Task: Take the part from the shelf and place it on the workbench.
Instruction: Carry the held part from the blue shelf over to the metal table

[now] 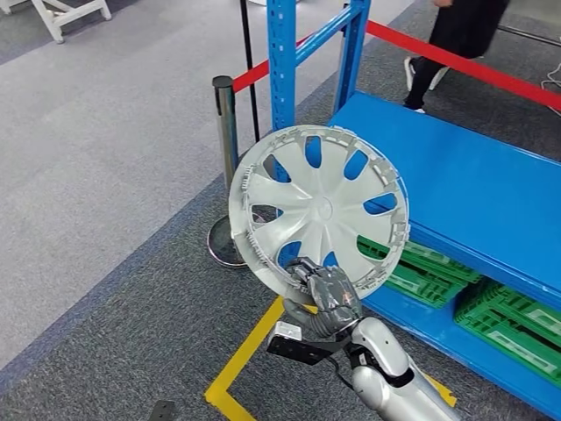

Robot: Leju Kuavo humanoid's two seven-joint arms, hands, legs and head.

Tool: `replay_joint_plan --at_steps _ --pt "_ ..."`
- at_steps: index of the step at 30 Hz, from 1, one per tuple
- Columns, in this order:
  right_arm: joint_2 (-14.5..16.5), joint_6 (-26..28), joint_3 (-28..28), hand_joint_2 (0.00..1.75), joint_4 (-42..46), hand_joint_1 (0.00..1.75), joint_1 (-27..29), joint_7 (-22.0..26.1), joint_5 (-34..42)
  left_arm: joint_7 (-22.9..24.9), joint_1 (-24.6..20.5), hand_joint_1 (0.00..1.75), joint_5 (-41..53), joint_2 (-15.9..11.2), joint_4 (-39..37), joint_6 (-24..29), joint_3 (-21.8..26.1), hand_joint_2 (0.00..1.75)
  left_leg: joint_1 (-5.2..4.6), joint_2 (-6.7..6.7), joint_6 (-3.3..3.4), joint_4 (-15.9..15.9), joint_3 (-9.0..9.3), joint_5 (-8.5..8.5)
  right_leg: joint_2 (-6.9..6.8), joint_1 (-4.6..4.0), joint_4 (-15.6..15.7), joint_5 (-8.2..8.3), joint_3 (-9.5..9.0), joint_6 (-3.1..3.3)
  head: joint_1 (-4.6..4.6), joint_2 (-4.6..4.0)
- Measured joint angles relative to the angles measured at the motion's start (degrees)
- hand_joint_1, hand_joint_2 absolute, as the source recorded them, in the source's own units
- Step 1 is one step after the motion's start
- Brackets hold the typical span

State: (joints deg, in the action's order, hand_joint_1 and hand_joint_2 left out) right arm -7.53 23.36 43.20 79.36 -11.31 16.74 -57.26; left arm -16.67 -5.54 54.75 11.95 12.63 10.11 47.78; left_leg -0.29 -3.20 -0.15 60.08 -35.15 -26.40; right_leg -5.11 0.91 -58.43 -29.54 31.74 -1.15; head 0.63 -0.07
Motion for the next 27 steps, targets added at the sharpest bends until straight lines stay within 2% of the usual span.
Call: replay_joint_plan --at_steps 1,3,4,5,7,8,9,10,11,12,14,15,16,17,18,19,20,21,22,23,24,25,26,27 --pt "-0.01 -0.03 0.04 1.75 -0.01 1.75 -0.20 0.05 -0.01 -0.02 -0.09 0.00 0.04 0.07 0.00 -0.10 0.00 1.75 -0.27 -0.38 0.24 -0.74 0.20 -0.24 -0.55 -0.15 0.00 -0.08 -0.01 -0.25 0.01 0.00" --pt "-0.01 -0.15 0.20 1.75 -0.02 1.75 -0.63 0.17 0.00 0.02 -0.13 0.00 0.10 0.18 0.00 -0.21 0.01 1.75 -0.23 0.61 0.79 -1.03 0.03 -0.14 -1.43 -0.18 0.07 -0.32 -0.06 -0.83 0.03 0.00" --pt "-0.01 -0.22 0.28 1.75 -0.02 1.75 -0.81 0.21 0.01 0.06 -0.12 0.00 0.11 0.22 0.01 -0.15 0.01 1.75 -0.09 1.21 1.08 -1.21 0.10 -0.03 -0.90 -0.11 -0.30 -0.82 0.08 -1.12 0.09 0.00" --pt "-0.01 -0.31 0.35 1.75 -0.02 1.75 -1.01 0.26 0.02 0.13 -0.16 0.00 0.13 0.26 0.01 -0.03 0.02 1.75 0.08 1.82 1.41 -1.38 0.20 0.11 0.29 0.00 -1.61 -1.82 0.66 -1.34 0.26 0.00" --pt "-0.01 -0.52 0.52 1.75 -0.06 1.75 -1.34 0.37 0.03 0.28 -0.27 0.00 0.21 0.33 0.01 0.24 0.04 1.75 0.23 3.08 1.90 -1.53 0.26 0.24 3.45 0.14 -7.85 -5.05 3.56 -1.56 0.65 0.00" --pt "-0.01 -0.68 0.64 1.75 -0.12 1.75 -1.48 0.42 0.03 0.36 -0.29 0.00 0.24 0.34 0.01 0.31 0.05 1.75 0.20 3.79 2.05 -1.51 0.24 0.25 4.33 0.15 -11.79 -6.57 5.51 -1.57 0.75 0.00" --pt "-0.01 -0.85 0.77 1.75 -0.20 1.75 -1.56 0.44 0.04 0.43 -0.27 0.00 0.26 0.32 0.00 0.31 0.07 1.75 0.15 4.56 2.13 -1.50 0.25 0.24 4.74 0.14 -14.77 -7.32 7.14 -1.56 0.77 0.00" --pt "-0.01 -1.03 0.90 1.75 -0.32 1.75 -1.62 0.43 0.07 0.50 -0.20 0.00 0.22 0.28 0.00 0.27 0.10 1.75 0.10 5.39 2.15 -1.47 0.26 0.24 4.93 0.13 -15.85 -6.94 7.94 -1.51 0.78 0.00" --pt "-0.01 -1.20 1.02 1.75 -0.43 1.75 -1.68 0.38 0.11 0.55 -0.13 0.00 0.19 0.24 0.00 0.22 0.17 1.75 0.08 6.28 2.15 -1.41 0.29 0.24 5.11 0.14 -14.50 -5.36 7.61 -1.40 0.77 0.00" --pt "-0.01 -1.32 1.13 1.75 -0.52 1.75 -1.78 0.33 0.14 0.58 -0.08 0.00 0.15 0.21 0.00 0.16 0.27 1.75 0.09 7.19 2.12 -1.31 0.31 0.23 5.55 0.18 -11.20 -2.99 6.31 -1.24 0.78 0.00" --pt "0.00 -1.49 1.39 1.75 -0.71 1.75 -2.19 0.26 0.15 0.61 -0.11 0.00 0.11 0.16 0.00 0.03 0.47 1.75 0.12 8.78 1.88 -0.95 0.04 0.21 8.16 0.49 -4.04 0.25 3.09 -1.00 0.73 0.00" --pt "0.04 -1.54 1.56 1.75 -0.80 1.75 -2.48 0.27 0.12 0.61 -0.19 0.00 0.08 0.15 0.01 -0.07 0.53 1.75 0.19 9.43 1.62 -0.76 -0.31 0.28 9.38 0.61 -1.97 0.71 2.09 -0.93 0.72 0.00" --pt "0.10 -1.59 1.72 1.75 -0.89 1.75 -2.73 0.28 0.09 0.62 -0.22 0.00 0.06 0.13 0.01 -0.18 0.57 1.75 0.30 10.04 1.31 -0.65 -0.69 0.42 10.17 0.66 -1.21 0.47 1.66 -0.88 0.68 0.00" --pt "0.18 -1.63 1.85 1.75 -0.96 1.75 -2.91 0.27 0.08 0.62 -0.22 0.00 0.03 0.10 0.01 -0.28 0.62 1.75 0.41 10.69 0.98 -0.58 -1.02 0.60 10.07 0.58 -0.94 0.46 1.46 -0.81 0.69 0.00" --pt "0.34 -1.67 1.93 1.75 -1.01 1.75 -3.03 0.23 0.09 0.63 -0.15 0.00 0.00 0.04 0.01 -0.42 0.67 1.75 0.52 11.32 0.66 -0.63 -1.21 0.71 9.37 0.61 -0.80 0.43 1.36 -0.60 0.71 0.00" --pt "0.50 -1.71 1.97 1.75 -1.05 1.75 -3.11 0.16 0.12 0.62 -0.06 0.00 -0.02 0.02 0.01 -0.50 0.72 1.75 0.43 10.91 0.36 -0.39 -1.37 0.51 8.66 0.67 -0.58 0.48 1.16 -0.32 0.64 0.00" --pt "0.72 -1.74 1.98 1.75 -1.10 1.75 -3.22 0.10 0.16 0.61 -0.03 0.00 -0.04 0.00 0.01 -0.56 0.76 1.75 0.30 9.68 0.05 0.60 -1.81 -0.15 7.86 0.77 -0.37 0.52 0.93 0.04 0.38 0.00" --pt "0.91 -1.77 1.98 1.75 -1.15 1.75 -3.31 0.06 0.16 0.60 -0.08 0.00 -0.05 -0.04 0.01 -0.60 0.79 1.75 0.19 7.90 -0.25 2.67 -2.71 -1.37 7.03 0.86 -0.17 0.52 0.70 0.39 0.10 0.00" --pt "1.01 -1.80 2.00 1.75 -1.22 1.75 -3.38 0.06 0.13 0.58 -0.18 0.00 -0.07 -0.03 0.00 -0.60 0.80 1.75 0.16 5.81 -0.53 5.88 -4.15 -3.03 6.17 0.76 -0.12 0.44 0.52 0.67 -0.19 0.00" --pt "1.08 -1.81 2.03 1.75 -1.30 1.75 -3.42 0.09 0.09 0.58 -0.29 0.00 -0.07 -0.04 0.00 -0.60 0.81 1.75 0.30 4.56 -0.77 9.79 -5.92 -4.75 5.22 0.66 -0.12 0.30 0.39 0.85 -0.41 0.00" --pt "1.09 -1.83 2.08 1.75 -1.37 1.75 -3.42 0.12 0.05 0.58 -0.36 0.00 -0.07 -0.06 0.00 -0.60 0.81 1.75 0.46 3.95 -0.95 13.10 -7.44 -5.91 4.28 0.58 -0.13 0.17 0.25 0.92 -0.42 0.00" --pt "1.09 -1.84 2.14 1.75 -1.43 1.75 -3.42 0.14 0.05 0.58 -0.36 0.00 -0.07 -0.06 0.00 -0.60 0.81 1.75 0.59 3.69 -1.07 14.90 -8.22 -6.12 3.37 0.54 -0.13 0.02 0.10 0.93 -0.42 0.00" --pt "1.10 -1.86 2.19 1.75 -1.47 1.75 -3.42 0.13 0.08 0.58 -0.32 0.00 -0.07 -0.06 0.00 -0.60 0.81 1.75 0.68 3.55 -1.12 14.49 -7.95 -5.24 2.55 0.53 -0.14 -0.13 -0.08 0.88 -0.43 0.00" --pt "1.11 -1.88 2.22 1.75 -1.49 1.75 -3.42 0.12 0.10 0.58 -0.27 0.00 -0.07 -0.08 0.00 -0.60 0.82 1.75 0.72 3.26 -1.08 11.81 -6.58 -3.43 1.82 0.53 -0.14 -0.30 -0.31 0.78 -0.43 0.00"
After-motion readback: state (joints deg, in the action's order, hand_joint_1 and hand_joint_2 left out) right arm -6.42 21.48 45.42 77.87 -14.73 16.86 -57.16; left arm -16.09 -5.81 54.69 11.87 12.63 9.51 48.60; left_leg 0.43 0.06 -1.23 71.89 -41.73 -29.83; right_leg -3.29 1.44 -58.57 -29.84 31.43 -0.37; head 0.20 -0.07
